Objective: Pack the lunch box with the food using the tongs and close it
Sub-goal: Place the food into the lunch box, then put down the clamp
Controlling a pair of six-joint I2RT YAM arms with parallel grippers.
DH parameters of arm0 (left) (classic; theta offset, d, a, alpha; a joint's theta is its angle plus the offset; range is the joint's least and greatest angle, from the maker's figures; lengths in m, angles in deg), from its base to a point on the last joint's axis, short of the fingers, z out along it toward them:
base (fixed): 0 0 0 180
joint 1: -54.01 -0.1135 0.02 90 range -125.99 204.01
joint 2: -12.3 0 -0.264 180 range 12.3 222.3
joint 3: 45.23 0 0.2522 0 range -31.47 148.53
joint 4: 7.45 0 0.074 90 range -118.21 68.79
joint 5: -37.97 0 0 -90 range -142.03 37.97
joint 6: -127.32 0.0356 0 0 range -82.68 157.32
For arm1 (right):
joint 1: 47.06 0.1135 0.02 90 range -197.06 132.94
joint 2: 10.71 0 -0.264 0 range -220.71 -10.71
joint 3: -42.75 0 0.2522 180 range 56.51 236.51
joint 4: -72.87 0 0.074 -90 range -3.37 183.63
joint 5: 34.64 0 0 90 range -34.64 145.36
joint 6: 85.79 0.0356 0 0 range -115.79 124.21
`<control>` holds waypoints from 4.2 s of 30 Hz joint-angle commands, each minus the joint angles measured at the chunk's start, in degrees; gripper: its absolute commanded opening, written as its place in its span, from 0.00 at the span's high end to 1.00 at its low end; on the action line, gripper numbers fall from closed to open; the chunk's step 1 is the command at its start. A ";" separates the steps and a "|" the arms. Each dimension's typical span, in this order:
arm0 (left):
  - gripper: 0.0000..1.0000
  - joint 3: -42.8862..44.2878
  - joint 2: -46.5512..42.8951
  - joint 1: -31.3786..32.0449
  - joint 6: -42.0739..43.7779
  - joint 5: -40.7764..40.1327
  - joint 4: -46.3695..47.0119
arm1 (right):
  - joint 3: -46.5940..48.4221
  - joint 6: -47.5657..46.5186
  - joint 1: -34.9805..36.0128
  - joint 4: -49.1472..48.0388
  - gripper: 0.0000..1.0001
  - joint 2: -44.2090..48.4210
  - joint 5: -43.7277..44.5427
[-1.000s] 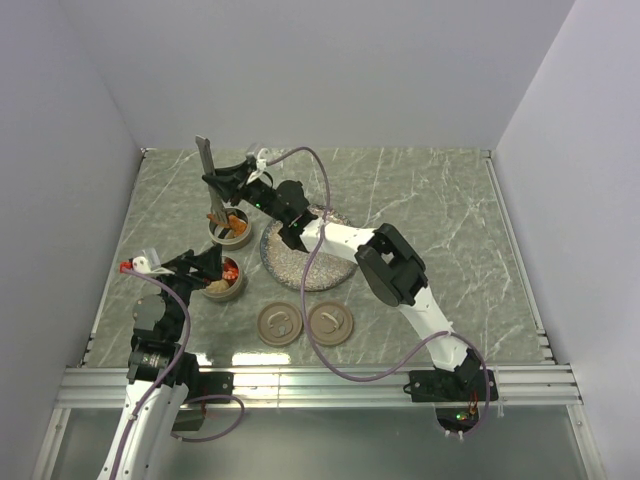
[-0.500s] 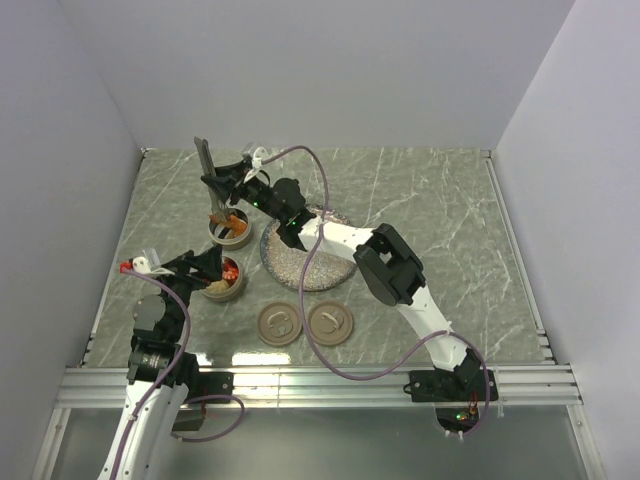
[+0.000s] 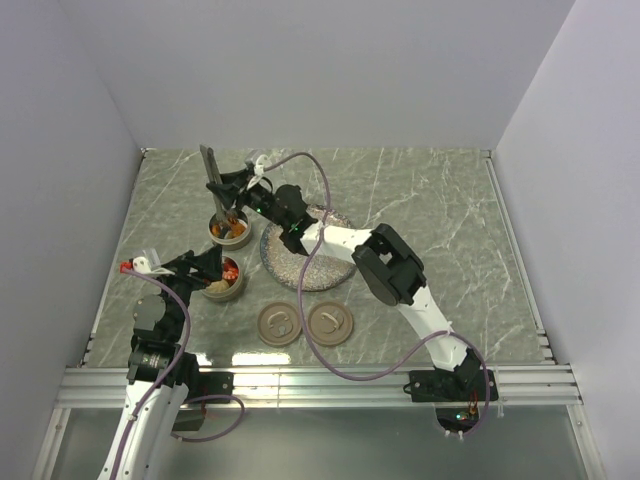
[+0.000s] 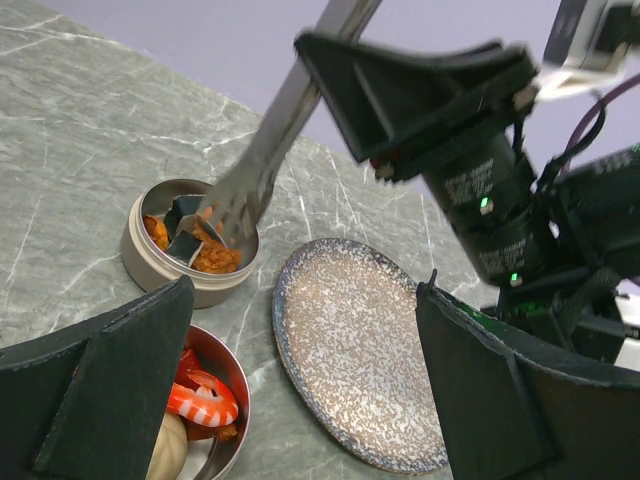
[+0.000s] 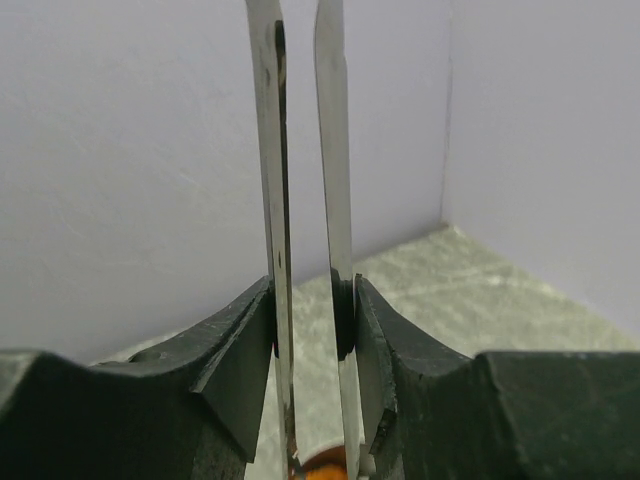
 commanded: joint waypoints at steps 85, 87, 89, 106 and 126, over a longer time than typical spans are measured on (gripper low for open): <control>0.00 0.22 14.93 -0.06 1.65 3.87 17.32 | -59.47 15.00 -24.03 58.77 0.43 50.04 26.39; 0.00 0.13 14.93 -0.06 1.65 3.78 17.32 | -59.38 15.18 -24.03 58.86 0.38 49.95 26.39; 0.01 0.13 15.02 -0.06 1.65 3.95 17.41 | -59.56 15.18 -24.12 58.69 0.34 50.21 26.57; 0.04 -3.55 13.52 0.90 2.44 20.91 26.54 | -65.70 14.74 -24.12 53.85 0.06 63.56 26.49; 0.18 -3.91 20.99 42.45 10.26 -12.71 20.58 | -70.19 9.03 -24.21 47.61 0.06 82.64 15.76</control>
